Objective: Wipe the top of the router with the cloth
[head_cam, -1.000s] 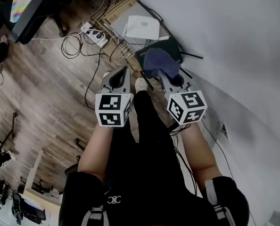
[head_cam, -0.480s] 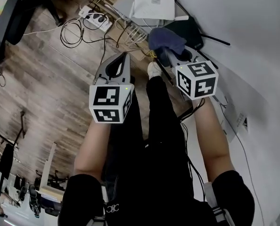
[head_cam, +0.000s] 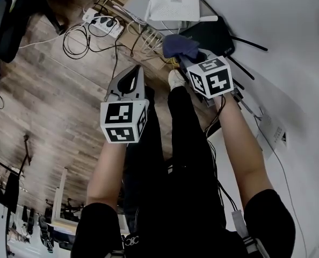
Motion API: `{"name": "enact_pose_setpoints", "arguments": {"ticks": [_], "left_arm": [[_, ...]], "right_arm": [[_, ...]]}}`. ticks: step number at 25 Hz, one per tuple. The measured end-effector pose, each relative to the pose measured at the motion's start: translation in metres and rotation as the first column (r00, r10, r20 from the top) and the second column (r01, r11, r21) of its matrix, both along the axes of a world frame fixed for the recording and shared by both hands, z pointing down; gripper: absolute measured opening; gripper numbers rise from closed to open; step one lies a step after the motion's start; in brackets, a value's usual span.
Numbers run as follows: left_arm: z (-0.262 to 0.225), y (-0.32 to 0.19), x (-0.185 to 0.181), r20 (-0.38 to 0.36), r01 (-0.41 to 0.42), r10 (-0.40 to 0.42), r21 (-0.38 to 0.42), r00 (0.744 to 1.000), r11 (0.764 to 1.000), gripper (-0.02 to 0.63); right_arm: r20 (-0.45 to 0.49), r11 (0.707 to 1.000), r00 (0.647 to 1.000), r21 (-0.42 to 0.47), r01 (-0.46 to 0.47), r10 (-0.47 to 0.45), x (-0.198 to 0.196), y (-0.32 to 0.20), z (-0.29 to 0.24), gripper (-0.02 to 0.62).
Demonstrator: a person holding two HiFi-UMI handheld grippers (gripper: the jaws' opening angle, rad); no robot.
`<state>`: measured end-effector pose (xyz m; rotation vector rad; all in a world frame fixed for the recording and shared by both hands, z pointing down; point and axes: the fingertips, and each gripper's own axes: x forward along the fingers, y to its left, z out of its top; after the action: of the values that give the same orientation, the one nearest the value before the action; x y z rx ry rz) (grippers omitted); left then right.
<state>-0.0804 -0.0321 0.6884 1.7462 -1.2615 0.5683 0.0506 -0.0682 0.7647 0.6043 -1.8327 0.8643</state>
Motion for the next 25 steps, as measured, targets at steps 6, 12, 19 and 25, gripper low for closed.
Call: {"name": "enact_pose_setpoints", "arguments": {"ticks": [6,12,19,25], "left_arm": [[0.001,-0.001,-0.003,-0.017,0.016,-0.016,-0.006,1.000,1.000,0.005],[0.006,-0.008,-0.006,-0.018,0.012,-0.012,-0.003,1.000,1.000,0.005],[0.013,-0.009,-0.011,-0.018,0.033,-0.033,-0.018,0.999,0.999,0.005],[0.014,-0.010,-0.008,-0.019,0.030,-0.030,-0.019,0.999,0.999,0.005]], "right_arm": [[-0.056,0.998,0.997,-0.026,0.050,-0.051,0.001,0.003,0.022,0.055],[-0.107,0.996,0.990,-0.033,0.088,-0.091,0.003,-0.007,0.042,0.055],[-0.160,0.997,0.984,-0.023,0.078,-0.081,0.014,-0.018,0.056,0.055],[-0.225,0.994,0.969,0.012,0.110,-0.104,0.031,-0.030,0.063,0.055]]}}
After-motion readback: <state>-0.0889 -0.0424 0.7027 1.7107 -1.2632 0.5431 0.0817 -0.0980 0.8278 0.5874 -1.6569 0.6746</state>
